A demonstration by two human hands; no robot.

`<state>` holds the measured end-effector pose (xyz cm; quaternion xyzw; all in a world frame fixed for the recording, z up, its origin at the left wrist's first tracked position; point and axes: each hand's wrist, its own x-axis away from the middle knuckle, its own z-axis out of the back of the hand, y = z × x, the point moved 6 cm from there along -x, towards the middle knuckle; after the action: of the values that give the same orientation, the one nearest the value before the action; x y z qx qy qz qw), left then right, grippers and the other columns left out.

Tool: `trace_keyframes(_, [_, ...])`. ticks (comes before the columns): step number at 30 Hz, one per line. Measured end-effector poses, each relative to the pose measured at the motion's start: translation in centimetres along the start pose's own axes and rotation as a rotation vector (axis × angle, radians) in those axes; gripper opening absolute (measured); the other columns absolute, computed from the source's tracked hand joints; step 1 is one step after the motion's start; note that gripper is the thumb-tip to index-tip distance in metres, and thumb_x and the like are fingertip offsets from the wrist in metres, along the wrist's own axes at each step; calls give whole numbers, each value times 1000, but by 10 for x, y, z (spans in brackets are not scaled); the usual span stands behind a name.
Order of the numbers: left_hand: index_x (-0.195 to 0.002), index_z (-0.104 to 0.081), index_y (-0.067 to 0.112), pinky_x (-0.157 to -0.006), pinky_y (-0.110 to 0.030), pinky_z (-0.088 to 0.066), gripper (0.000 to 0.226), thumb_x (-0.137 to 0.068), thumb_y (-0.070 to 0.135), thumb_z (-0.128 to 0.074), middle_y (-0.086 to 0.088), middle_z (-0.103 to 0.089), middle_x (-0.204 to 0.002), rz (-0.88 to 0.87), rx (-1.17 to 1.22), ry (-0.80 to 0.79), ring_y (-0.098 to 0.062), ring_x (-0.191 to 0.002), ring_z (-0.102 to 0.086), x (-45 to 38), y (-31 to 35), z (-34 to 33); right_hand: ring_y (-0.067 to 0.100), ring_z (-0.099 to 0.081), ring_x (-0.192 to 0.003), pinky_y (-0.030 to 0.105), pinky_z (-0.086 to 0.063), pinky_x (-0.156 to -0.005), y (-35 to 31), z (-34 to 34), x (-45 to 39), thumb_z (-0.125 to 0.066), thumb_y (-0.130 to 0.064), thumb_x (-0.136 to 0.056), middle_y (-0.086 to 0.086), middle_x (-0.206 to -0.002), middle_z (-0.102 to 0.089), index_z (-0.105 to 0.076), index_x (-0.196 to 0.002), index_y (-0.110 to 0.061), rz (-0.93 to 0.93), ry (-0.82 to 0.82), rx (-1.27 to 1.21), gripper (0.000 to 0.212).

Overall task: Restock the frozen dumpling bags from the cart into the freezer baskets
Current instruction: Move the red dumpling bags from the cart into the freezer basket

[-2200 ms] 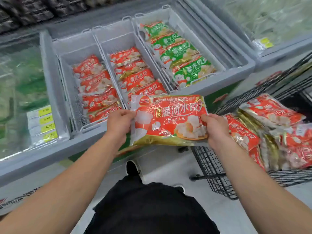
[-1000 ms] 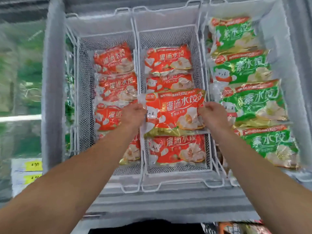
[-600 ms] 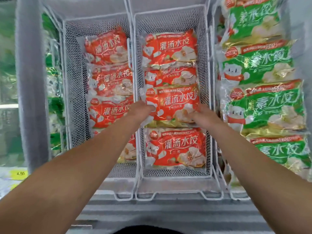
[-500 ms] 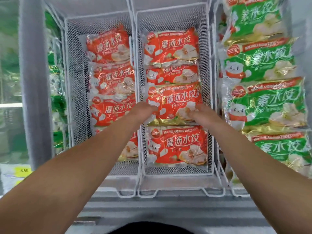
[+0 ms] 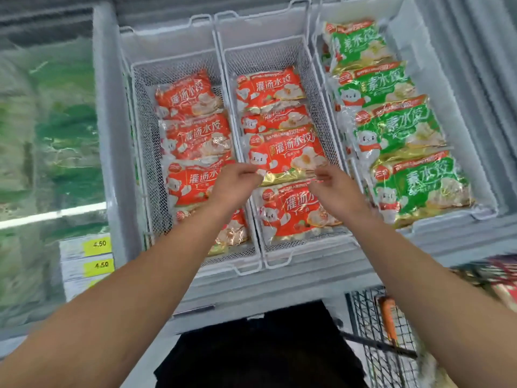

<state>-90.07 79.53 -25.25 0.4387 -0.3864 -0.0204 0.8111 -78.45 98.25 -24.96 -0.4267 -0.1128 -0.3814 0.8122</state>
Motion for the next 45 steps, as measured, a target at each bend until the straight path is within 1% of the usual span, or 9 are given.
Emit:
trace_keyframes(8, [-110,-70,20,-100,-44,-52,19,-91,18,-68,0,-70,-110,-152,-44,-123,-19,-102,-65,98,-24,-5,14,-57,-103,23,-39,-84,37,-3,153,-65,-24,-92,-4,-111,-61,-60,-123,-17,-59,205,-105,32])
trace_keyframes(11, [-111,-70,18,-89,-36,-54,20,-91,20,-67,2,-70,-105,-227,-138,-181,-16,-95,-65,124,-26,-26,18,-59,-111,29,-43,-94,67,-4,195,-64,-22,-91,-2,-114,-61,-60,-127,-15,-164,265,-150,37])
trace_keyframes(17, [-120,-69,16,-85,-25,-54,31,-89,19,-67,2,-71,-102,-324,-325,-359,-17,-91,-67,177,-32,-112,16,-57,-107,27,-42,-90,148,-1,284,-65,-23,-89,-1,-118,-61,-58,-129,-17,-333,388,-268,41])
trace_keyframes(21, [-117,-71,19,-97,-36,-52,31,-86,21,-70,-1,-73,-110,-414,-464,-437,-19,-104,-67,219,-37,-178,15,-57,-100,30,-44,-82,206,4,344,-62,-20,-90,0,-119,-60,-57,-129,-18,-419,458,-368,39])
trace_keyframes(28, [-122,-68,18,-102,-27,-45,36,-86,21,-70,2,-72,-116,-580,-675,-536,-13,-107,-65,299,-51,-291,17,-56,-119,31,-43,-100,317,23,443,-65,-24,-89,-1,-132,-58,-56,-132,-18,-487,564,-396,45])
trace_keyframes(32, [-129,-65,16,-92,-19,-40,41,-88,22,-67,2,-69,-122,-661,-780,-567,-12,-104,-64,332,-55,-350,21,-63,-108,26,-47,-84,373,34,473,-65,-27,-88,2,-133,-60,-57,-132,-18,-511,576,-366,45])
trace_keyframes(36, [-131,-63,16,-102,-27,-45,43,-89,24,-67,2,-67,-125,-706,-848,-620,-14,-110,-64,351,-57,-398,22,-59,-114,29,-46,-91,414,40,489,-63,-25,-86,4,-130,-62,-59,-128,-15,-546,577,-392,44])
trace_keyframes(42, [-135,-60,19,-97,-24,-41,45,-91,28,-65,3,-66,-129,-702,-980,-692,-11,-110,-62,336,-55,-468,19,-56,-104,22,-37,-81,459,45,472,-62,-20,-87,6,-126,-62,-58,-128,-13,-620,546,-467,42])
trace_keyframes(45, [-136,-59,16,-98,-24,-40,46,-91,26,-65,1,-66,-130,-649,-1017,-722,-14,-114,-61,313,-55,-499,21,-56,-114,25,-42,-91,472,49,444,-62,-22,-88,5,-130,-60,-55,-131,-13,-641,513,-512,44])
